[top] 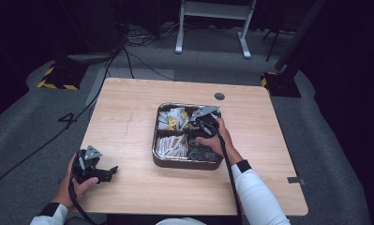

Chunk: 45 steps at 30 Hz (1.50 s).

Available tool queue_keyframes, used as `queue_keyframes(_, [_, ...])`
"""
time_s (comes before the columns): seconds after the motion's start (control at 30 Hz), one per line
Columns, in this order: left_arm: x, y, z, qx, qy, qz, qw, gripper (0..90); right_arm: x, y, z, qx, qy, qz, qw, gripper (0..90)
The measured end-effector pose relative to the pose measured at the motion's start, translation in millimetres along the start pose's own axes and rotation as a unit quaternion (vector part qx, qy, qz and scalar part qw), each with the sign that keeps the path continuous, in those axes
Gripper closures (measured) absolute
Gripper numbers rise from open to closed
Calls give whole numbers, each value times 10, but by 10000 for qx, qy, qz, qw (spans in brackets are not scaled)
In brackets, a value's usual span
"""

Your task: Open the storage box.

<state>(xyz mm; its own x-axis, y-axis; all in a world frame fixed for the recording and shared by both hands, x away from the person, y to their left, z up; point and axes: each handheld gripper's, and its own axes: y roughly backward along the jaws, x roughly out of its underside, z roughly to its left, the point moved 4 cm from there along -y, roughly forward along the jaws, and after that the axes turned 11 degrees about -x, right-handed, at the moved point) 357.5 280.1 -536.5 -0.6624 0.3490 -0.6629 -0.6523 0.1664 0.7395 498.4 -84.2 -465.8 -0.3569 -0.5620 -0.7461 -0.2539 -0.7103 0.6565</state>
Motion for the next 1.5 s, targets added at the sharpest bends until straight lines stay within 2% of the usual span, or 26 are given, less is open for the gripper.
queue_keyframes(0.47, [5, 3, -2, 3, 3, -16, 10000, 2, -4, 47, 6, 4, 2, -39, 10000, 591])
queue_keyframes(1.1, [5, 3, -1, 1, -4, -14, 10000, 2, -100, 292, 38, -1, 20, -274, 9996, 591])
queue_keyframes(1.5, [5, 3, -1, 2, -4, -15, 10000, 2, -141, 391, 39, 38, 8, -324, 9995, 591])
